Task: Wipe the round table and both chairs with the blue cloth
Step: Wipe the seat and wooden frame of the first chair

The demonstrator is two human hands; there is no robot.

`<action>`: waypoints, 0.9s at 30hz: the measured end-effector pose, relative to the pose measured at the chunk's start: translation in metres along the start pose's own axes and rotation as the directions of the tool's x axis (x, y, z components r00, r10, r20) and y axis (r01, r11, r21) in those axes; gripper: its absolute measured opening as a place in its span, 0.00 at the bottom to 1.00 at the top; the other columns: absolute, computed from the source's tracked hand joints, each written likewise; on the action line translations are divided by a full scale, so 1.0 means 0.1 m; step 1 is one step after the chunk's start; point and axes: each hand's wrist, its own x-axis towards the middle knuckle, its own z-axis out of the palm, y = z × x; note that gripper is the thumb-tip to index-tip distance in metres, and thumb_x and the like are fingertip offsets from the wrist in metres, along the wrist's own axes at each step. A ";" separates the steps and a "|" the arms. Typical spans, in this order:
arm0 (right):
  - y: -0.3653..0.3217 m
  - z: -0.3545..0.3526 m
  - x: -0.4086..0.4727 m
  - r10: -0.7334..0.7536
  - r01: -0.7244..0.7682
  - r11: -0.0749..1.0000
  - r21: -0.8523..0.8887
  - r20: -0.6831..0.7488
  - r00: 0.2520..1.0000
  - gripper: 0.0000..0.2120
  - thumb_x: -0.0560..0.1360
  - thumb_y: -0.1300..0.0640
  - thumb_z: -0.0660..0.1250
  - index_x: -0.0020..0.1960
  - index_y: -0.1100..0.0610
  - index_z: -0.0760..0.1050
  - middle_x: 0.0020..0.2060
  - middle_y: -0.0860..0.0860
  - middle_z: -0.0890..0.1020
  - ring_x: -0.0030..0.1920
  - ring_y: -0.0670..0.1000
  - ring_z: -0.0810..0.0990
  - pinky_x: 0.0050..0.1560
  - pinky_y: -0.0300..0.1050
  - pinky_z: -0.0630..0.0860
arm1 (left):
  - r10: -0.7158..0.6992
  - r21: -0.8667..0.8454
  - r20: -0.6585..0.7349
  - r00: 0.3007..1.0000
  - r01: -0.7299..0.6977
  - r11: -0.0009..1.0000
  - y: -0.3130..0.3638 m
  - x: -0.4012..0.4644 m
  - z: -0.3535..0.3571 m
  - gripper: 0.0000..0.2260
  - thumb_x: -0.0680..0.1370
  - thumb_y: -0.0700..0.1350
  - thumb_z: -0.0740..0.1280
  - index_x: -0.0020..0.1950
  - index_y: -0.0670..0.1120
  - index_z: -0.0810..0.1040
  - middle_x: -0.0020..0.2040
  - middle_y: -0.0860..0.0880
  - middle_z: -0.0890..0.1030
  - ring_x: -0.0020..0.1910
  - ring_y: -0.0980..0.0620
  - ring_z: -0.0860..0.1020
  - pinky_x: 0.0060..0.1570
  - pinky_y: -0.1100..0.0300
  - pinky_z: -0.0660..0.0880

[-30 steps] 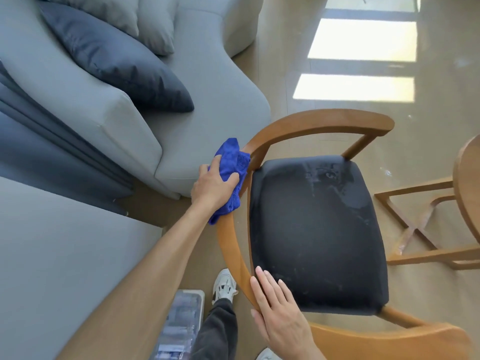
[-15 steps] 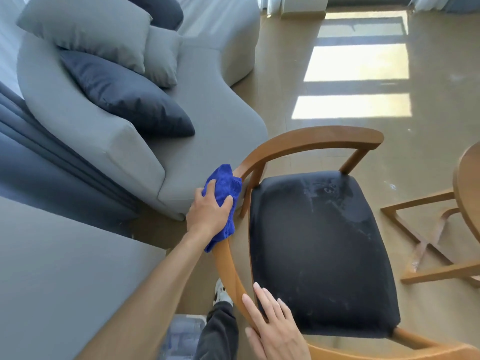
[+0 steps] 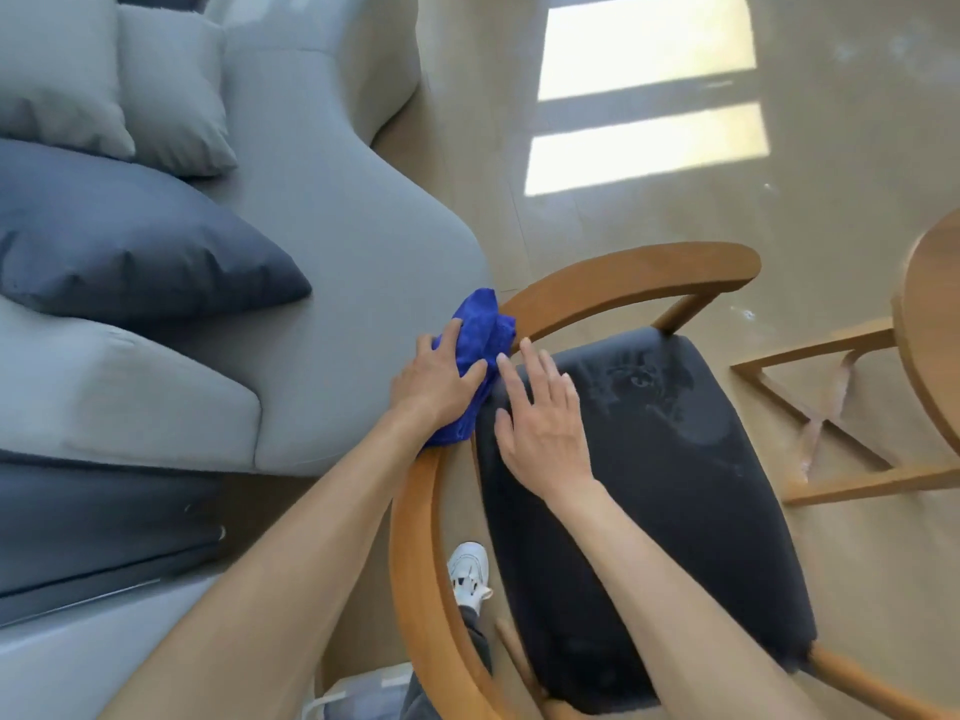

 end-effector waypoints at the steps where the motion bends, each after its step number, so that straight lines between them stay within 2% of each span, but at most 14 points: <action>1: 0.10 -0.01 0.23 0.013 -0.013 0.999 -0.039 0.005 1.000 0.28 0.76 0.55 0.58 0.75 0.57 0.62 0.75 0.60 0.61 0.74 0.61 0.61 0.69 0.62 0.65 | 0.020 -0.010 -0.014 1.000 -0.020 1.000 0.03 0.08 0.02 0.26 0.79 0.60 0.56 0.75 0.55 0.54 0.68 0.46 0.66 0.60 0.41 0.73 0.54 0.49 0.70; 5: 0.48 -0.06 0.86 0.061 -0.052 0.989 -0.136 0.064 0.996 0.32 0.75 0.58 0.63 0.77 0.56 0.58 0.77 0.59 0.55 0.77 0.61 0.53 0.73 0.62 0.54 | 0.087 -0.026 -0.061 0.994 -0.089 0.996 0.14 0.35 0.07 0.26 0.78 0.60 0.57 0.75 0.56 0.55 0.67 0.48 0.67 0.57 0.42 0.75 0.52 0.50 0.71; 8: 0.71 -0.06 0.95 0.021 -0.014 0.983 -0.183 0.034 0.999 0.34 0.71 0.62 0.68 0.75 0.56 0.63 0.75 0.59 0.62 0.75 0.61 0.60 0.71 0.61 0.61 | 0.133 -0.061 -0.079 0.988 -0.138 0.989 0.22 0.52 0.07 0.25 0.78 0.59 0.58 0.74 0.58 0.57 0.65 0.51 0.67 0.55 0.44 0.76 0.50 0.52 0.71; 11: 0.94 -0.11 0.94 -0.033 0.036 0.979 -0.200 0.018 0.999 0.35 0.68 0.63 0.69 0.74 0.54 0.64 0.74 0.57 0.65 0.74 0.61 0.63 0.71 0.63 0.61 | 0.190 -0.063 -0.065 0.980 -0.194 0.979 0.30 0.66 0.07 0.25 0.77 0.59 0.59 0.73 0.59 0.58 0.66 0.53 0.67 0.54 0.44 0.76 0.50 0.53 0.72; 16: 1.46 -0.37 0.98 0.082 -0.086 0.960 -0.265 -0.026 0.996 0.37 0.66 0.64 0.70 0.73 0.51 0.65 0.72 0.59 0.67 0.72 0.62 0.65 0.70 0.65 0.62 | 0.318 0.004 -0.019 0.948 -0.318 0.948 0.67 0.99 0.03 0.25 0.78 0.60 0.58 0.73 0.60 0.57 0.67 0.55 0.66 0.56 0.46 0.75 0.50 0.55 0.70; 21: 1.98 -0.59 0.90 0.237 -0.245 0.947 -0.208 -0.064 0.970 0.41 0.64 0.66 0.70 0.73 0.49 0.63 0.72 0.59 0.66 0.73 0.60 0.62 0.70 0.62 0.62 | 0.468 0.100 0.032 0.883 -0.468 0.878 1.33 1.34 0.09 0.25 0.78 0.60 0.57 0.73 0.60 0.56 0.67 0.54 0.68 0.57 0.46 0.75 0.50 0.53 0.73; 24: 2.22 -0.67 0.81 0.257 -0.265 0.955 -0.135 -0.079 0.963 0.37 0.66 0.67 0.68 0.74 0.56 0.65 0.73 0.59 0.66 0.74 0.59 0.62 0.72 0.61 0.61 | 0.553 0.190 0.041 0.832 -0.550 0.813 1.81 1.46 0.22 0.24 0.78 0.60 0.57 0.73 0.59 0.57 0.66 0.51 0.69 0.57 0.46 0.74 0.48 0.52 0.74; 27: 2.29 -0.67 0.76 0.312 -0.312 0.950 0.013 -0.098 0.945 0.34 0.68 0.69 0.65 0.74 0.62 0.63 0.75 0.58 0.63 0.75 0.54 0.56 0.74 0.57 0.60 | 0.621 0.268 0.064 0.781 -0.613 0.744 2.33 1.50 0.40 0.24 0.78 0.60 0.56 0.72 0.57 0.58 0.64 0.48 0.70 0.56 0.45 0.73 0.43 0.54 0.70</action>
